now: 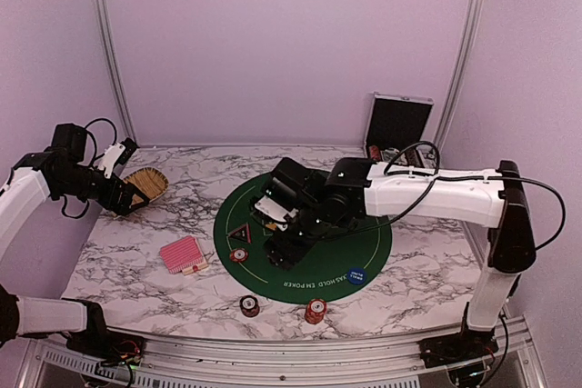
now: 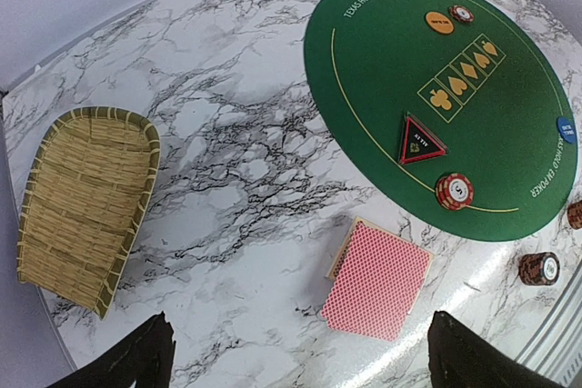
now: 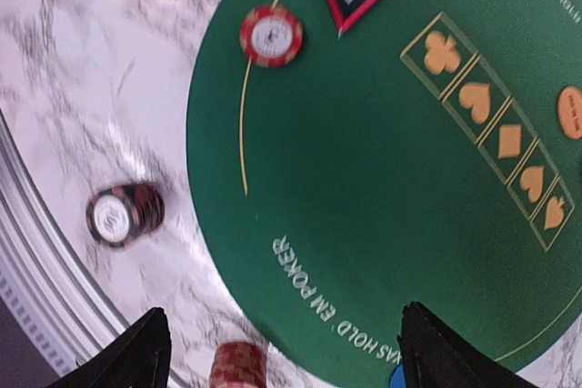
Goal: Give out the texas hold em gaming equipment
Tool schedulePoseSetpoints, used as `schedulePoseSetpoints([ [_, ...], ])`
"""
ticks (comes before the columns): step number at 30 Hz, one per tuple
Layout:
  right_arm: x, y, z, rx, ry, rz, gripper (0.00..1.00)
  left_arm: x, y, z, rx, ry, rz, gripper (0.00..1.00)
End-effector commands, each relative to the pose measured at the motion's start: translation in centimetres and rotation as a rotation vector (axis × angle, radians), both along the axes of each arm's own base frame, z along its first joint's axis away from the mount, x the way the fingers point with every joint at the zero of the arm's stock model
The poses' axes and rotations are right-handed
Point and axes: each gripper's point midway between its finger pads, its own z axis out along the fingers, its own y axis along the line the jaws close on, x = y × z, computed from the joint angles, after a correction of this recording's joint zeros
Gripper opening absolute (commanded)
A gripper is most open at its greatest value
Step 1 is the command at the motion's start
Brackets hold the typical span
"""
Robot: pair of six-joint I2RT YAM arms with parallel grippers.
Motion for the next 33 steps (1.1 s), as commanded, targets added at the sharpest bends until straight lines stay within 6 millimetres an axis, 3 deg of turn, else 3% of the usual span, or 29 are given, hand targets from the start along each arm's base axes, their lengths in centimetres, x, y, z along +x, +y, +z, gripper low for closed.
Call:
schedulePoseSetpoints([
  [1,-5.0,-4.3,-3.7,-0.133,0.110,0.012,0.87,-0.3,0.1,0.8,-0.003,-0.005,0.001,0.99],
  [4,-6.7,-6.0,-4.9,-0.164,0.142,0.004,0.88,-0.3,0.1,0.9,-0.004,-0.005,0.003,0.99],
  [9,-7.6,-7.6,-6.7,-0.186,0.167,-0.013,0.89,-0.4,-0.1,1.0,-0.015,-0.004,-0.001,0.99],
  [16,-7.8,-7.0,-7.5,-0.177,0.183,0.006,0.88,-0.4,0.0,1.0,-0.008,-0.001,0.004,0.99],
  [33,-8.9,-7.2,-9.1,-0.187,0.235,0.031,0.72,-0.4,0.0,1.0,-0.007,-0.001,0.003,0.99],
])
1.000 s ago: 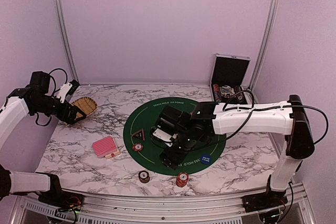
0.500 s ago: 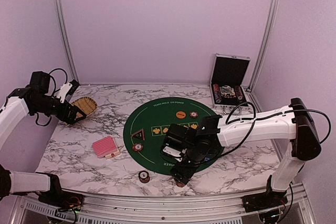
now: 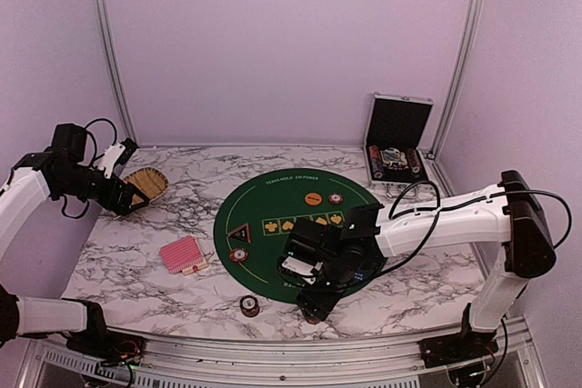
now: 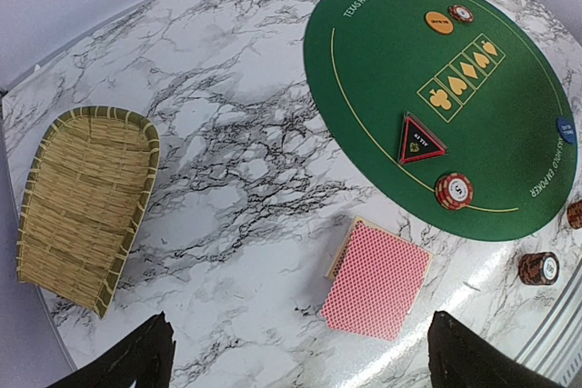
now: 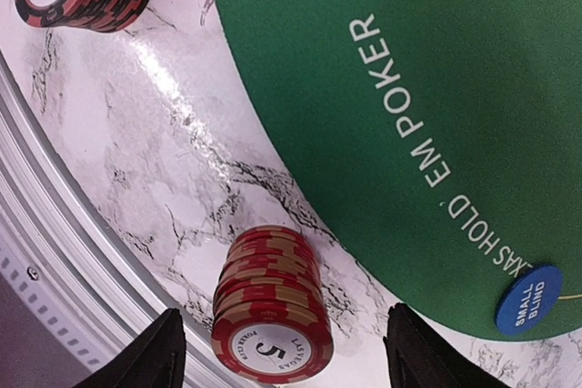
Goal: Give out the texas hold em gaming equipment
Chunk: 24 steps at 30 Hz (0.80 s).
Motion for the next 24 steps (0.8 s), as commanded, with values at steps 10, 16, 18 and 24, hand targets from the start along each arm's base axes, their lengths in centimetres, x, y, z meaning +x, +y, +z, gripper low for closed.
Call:
schedulePoseSetpoints([
  [10,0.07,0.70,-0.46,0.013,0.004,0.009,0.60,-0.32,0.17,1.12,0.001,-0.009,0.007,0.99],
  [16,-0.17,0.83,-0.59,0.018,0.017,0.013,0.57,-0.35,0.26,1.20,0.008,-0.012,0.008,0.99],
  [18,-0.13,0.87,-0.52,0.019,0.016,0.012,0.54,-0.35,0.25,1.19,0.008,-0.011,0.008,0.99],
  [24,-0.08,0.85,-0.25,0.021,0.012,0.010,0.43,-0.40,0.25,1.06,0.008,-0.008,0.007,0.99],
])
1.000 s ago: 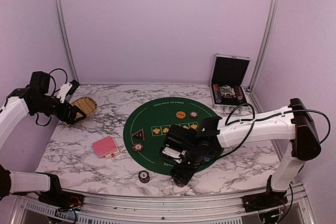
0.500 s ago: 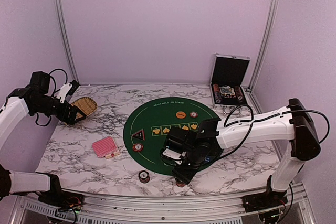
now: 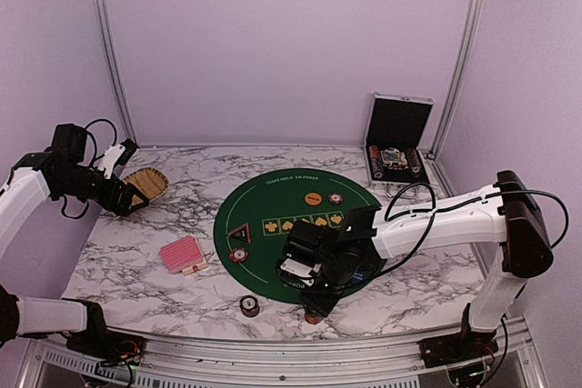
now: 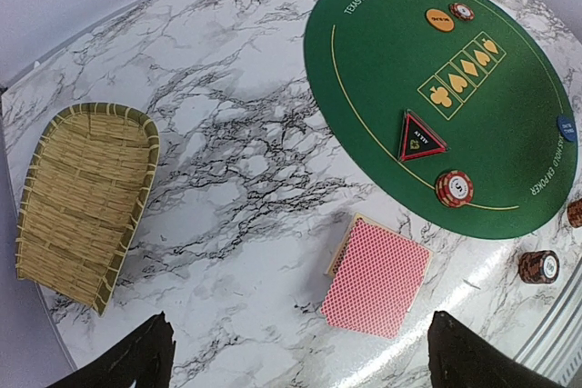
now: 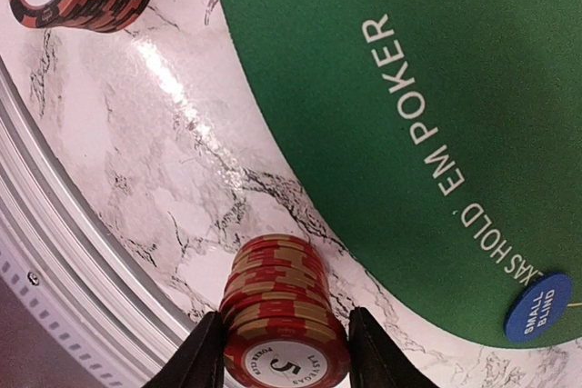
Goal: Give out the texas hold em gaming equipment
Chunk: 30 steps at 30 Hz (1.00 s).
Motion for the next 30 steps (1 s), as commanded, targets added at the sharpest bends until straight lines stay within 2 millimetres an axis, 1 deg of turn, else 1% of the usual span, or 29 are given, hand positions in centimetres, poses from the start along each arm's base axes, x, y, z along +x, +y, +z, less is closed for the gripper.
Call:
schedulePoseSetpoints([
  [1,0.1,0.6,0.4,0.021,-0.004,0.004,0.41,-0.3,0.2,1.2,0.004,-0.015,0.005,0.99],
  [5,0.2,0.6,0.8,0.023,-0.010,0.003,0.34,-0.3,0.2,1.3,0.006,-0.018,0.005,0.99],
  [10,0.2,0.4,1.1,0.022,-0.011,0.000,0.24,-0.3,0.2,1.3,0.006,-0.020,0.006,0.99],
  [16,1.0,-0.2,2.5,0.015,-0.044,-0.013,0.22,-0.3,0.2,1.4,0.005,-0.021,0.005,0.99],
  [18,1.6,-0.5,3.0,0.025,-0.051,-0.031,0.22,-0.3,0.2,1.4,0.003,-0.020,0.005,0.99],
  [23,3.0,-1.3,3.6,0.032,-0.064,-0.071,0.20,-0.3,0.2,1.4,0.003,-0.019,0.005,0.99],
  [26,3.8,-1.9,3.5,0.029,-0.066,-0.092,0.20,-0.3,0.2,1.4,0.004,-0.018,0.005,0.99],
  [27,4.5,-2.3,3.4,0.015,-0.092,-0.105,0.20,-0.3,0.2,1.4,0.003,-0.020,0.005,0.99],
  [30,5.5,-3.0,2.7,0.008,-0.098,-0.131,0.20,-0.3,0.2,1.4,0.003,-0.019,0.005,0.99],
])
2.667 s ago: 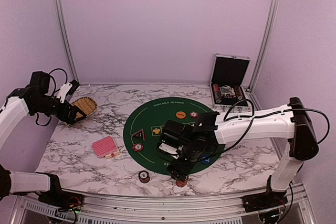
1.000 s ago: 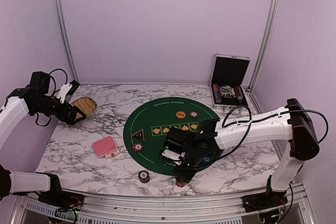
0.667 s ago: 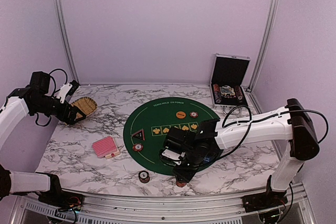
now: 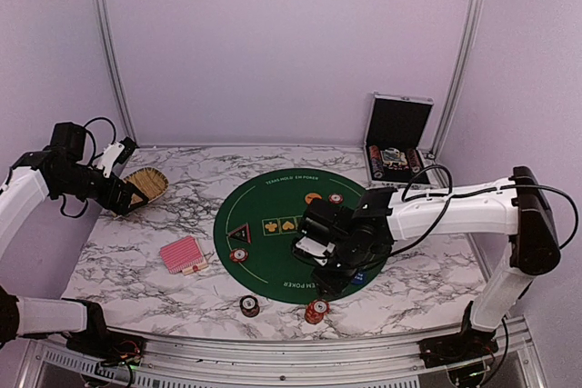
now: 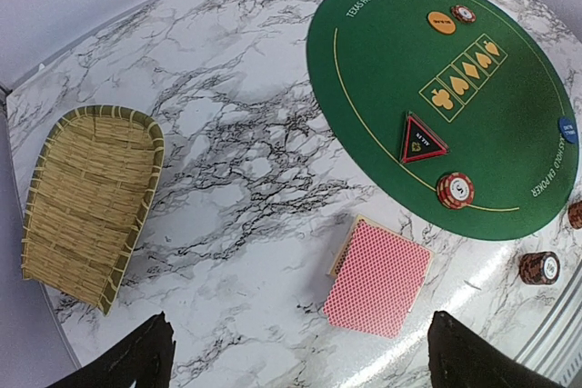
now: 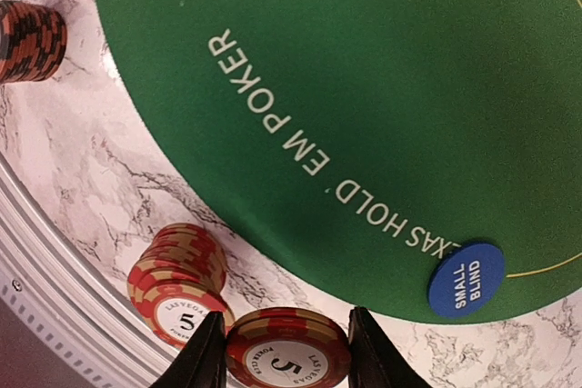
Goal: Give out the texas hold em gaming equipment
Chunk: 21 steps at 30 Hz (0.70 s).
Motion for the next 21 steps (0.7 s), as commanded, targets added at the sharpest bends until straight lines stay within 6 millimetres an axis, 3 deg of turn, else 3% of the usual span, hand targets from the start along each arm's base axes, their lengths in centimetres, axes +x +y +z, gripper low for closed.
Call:
schedulePoseSetpoints([
  [1,2.3,-0.7,0.5,0.013,-0.052,-0.036,0.20,-0.3,0.1,1.1,-0.002,-0.012,0.001,0.99],
  [8,4.0,-1.9,-1.7,0.018,-0.037,-0.091,0.19,-0.4,0.1,1.2,0.004,-0.015,0.001,0.99],
  [21,3.9,-2.7,-5.4,0.007,0.015,-0.115,0.19,-0.3,0.2,1.1,0.006,-0.012,0.003,0.99],
])
